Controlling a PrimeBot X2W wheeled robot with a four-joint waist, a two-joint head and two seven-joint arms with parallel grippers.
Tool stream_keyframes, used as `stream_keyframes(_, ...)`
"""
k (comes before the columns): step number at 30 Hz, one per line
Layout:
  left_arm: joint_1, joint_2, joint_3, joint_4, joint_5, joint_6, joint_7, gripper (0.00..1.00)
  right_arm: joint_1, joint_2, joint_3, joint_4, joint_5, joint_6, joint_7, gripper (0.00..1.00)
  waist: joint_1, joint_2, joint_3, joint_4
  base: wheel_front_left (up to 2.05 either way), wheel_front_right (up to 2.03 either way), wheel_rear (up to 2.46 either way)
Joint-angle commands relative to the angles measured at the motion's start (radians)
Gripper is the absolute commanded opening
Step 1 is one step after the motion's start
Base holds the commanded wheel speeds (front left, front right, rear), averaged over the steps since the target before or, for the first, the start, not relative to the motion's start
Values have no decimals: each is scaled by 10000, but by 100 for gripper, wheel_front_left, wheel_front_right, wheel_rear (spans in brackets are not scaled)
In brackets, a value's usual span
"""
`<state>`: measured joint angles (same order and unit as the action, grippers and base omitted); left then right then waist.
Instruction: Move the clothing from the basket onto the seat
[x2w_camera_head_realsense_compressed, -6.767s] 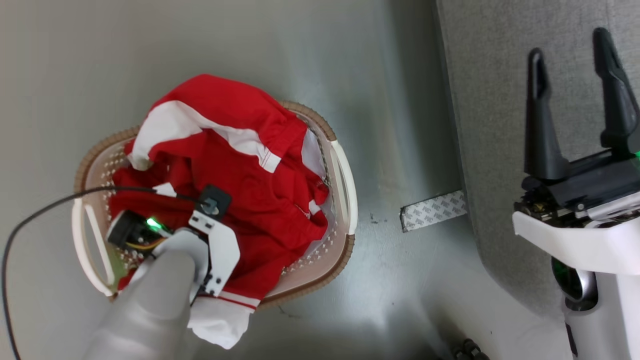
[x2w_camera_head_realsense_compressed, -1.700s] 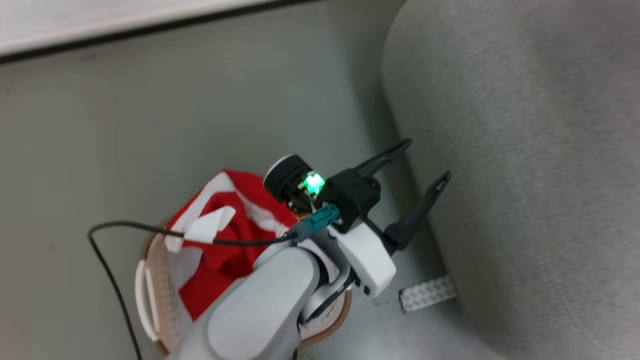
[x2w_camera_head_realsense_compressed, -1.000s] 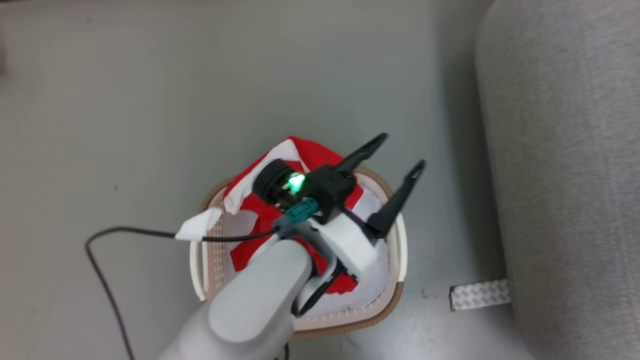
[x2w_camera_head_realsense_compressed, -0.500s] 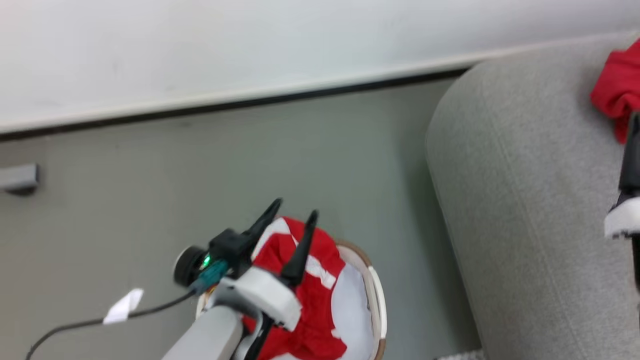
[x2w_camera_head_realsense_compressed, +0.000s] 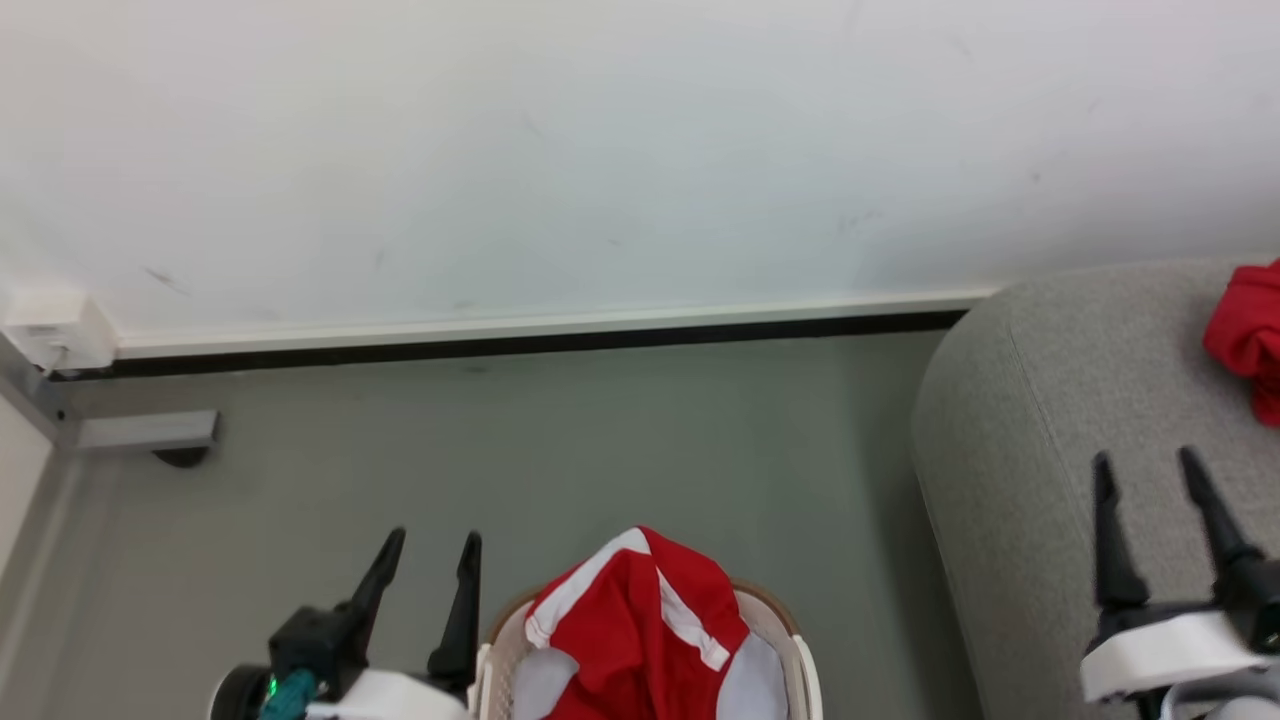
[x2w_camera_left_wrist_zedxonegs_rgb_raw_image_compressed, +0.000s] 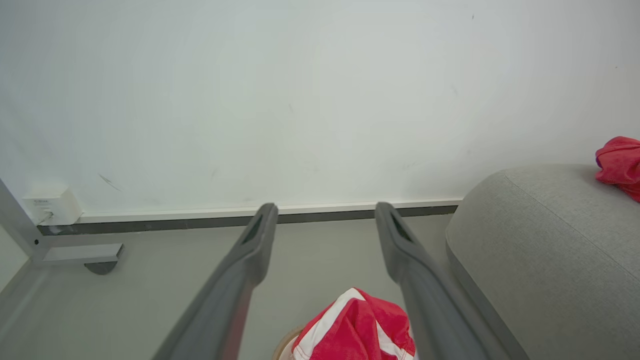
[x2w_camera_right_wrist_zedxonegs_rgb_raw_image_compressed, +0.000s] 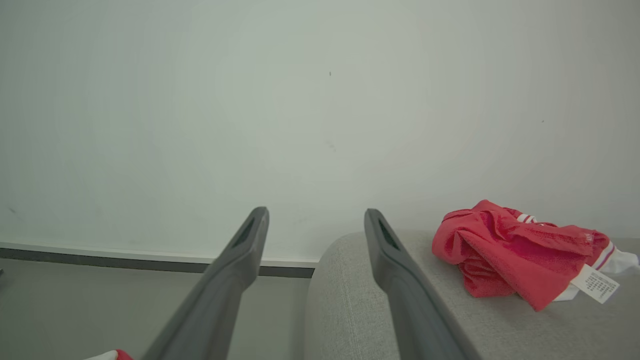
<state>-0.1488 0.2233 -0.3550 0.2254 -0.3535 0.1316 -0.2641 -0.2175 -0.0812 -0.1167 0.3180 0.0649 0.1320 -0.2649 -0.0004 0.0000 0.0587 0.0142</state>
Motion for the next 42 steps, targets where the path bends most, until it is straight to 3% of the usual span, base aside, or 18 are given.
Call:
stream_keyframes(1,360,-71,222,-6,166,-74,-3,100,342,89,209,-115,4,-25,8,100,4,0,-286,225,0,0,0)
stream_keyframes(6,1188,-340,1001,-65,427,-257,-4,100,922,249,749,-271,123,-25,7,100,4,0,-520,328,0,0,0)
stream_keyframes(16,1656,-862,2109,-185,1049,-830,-4,100,1524,300,881,-139,471,-25,7,100,4,0,-641,487,0,0,0)
stream_keyframes(27,1637,-1223,2678,-75,1559,-1347,-5,100,1538,304,1048,40,611,-25,7,100,4,0,-589,325,0,0,0)
stream_keyframes(35,1441,-1415,2879,-178,1922,-1584,-5,100,1273,304,1108,12,624,-25,7,100,4,0,-367,107,0,0,0)
stream_keyframes(42,595,-1600,2187,560,2171,-1869,-5,100,711,304,1006,-436,519,-25,7,100,4,0,596,-325,0,0,0)
